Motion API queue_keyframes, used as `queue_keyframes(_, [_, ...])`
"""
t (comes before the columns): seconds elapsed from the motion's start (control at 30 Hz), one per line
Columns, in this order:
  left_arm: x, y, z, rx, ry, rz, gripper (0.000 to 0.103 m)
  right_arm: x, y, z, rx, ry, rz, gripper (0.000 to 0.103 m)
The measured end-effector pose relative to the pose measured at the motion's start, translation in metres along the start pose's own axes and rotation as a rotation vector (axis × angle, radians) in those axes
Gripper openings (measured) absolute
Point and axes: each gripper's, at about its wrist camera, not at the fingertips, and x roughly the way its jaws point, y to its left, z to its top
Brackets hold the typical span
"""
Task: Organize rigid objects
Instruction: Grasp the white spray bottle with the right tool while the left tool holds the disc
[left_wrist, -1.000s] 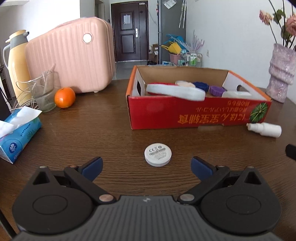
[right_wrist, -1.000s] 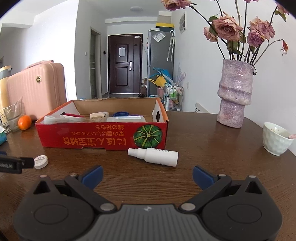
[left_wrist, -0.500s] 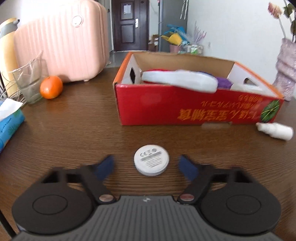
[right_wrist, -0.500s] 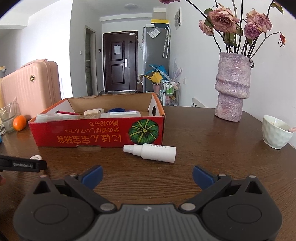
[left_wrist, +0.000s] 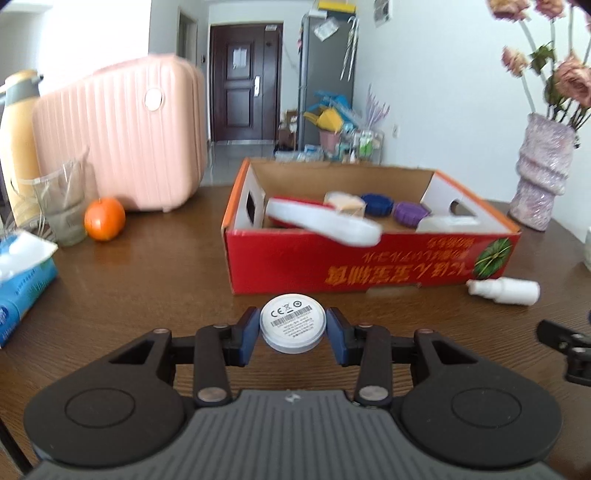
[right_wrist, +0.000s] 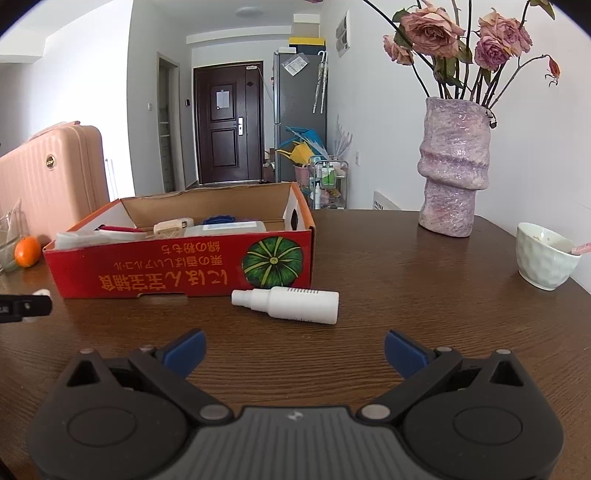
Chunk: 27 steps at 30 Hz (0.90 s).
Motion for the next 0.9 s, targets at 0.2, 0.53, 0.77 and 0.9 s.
queue_keyframes(0.2, [-0.014,-0.004,0.004,-0.002,-0.037,-0.023,0.04,0.011,0.006,0.006,0.029,0.001,-0.013,0.103])
queue_keyframes(0.53, [-0.015,-0.002,0.005,-0.017,-0.041,-0.027,0.04,0.05,0.014,0.022,0.071,0.031,-0.046,0.103])
queue_keyframes(0.77, [-0.014,0.001,0.006,-0.023,-0.04,-0.023,0.04,0.071,0.024,0.03,0.054,0.05,-0.057,0.103])
queue_keyframes(0.9, [-0.012,0.003,0.006,-0.029,-0.037,-0.019,0.04,0.083,0.027,0.033,0.031,0.073,-0.093,0.103])
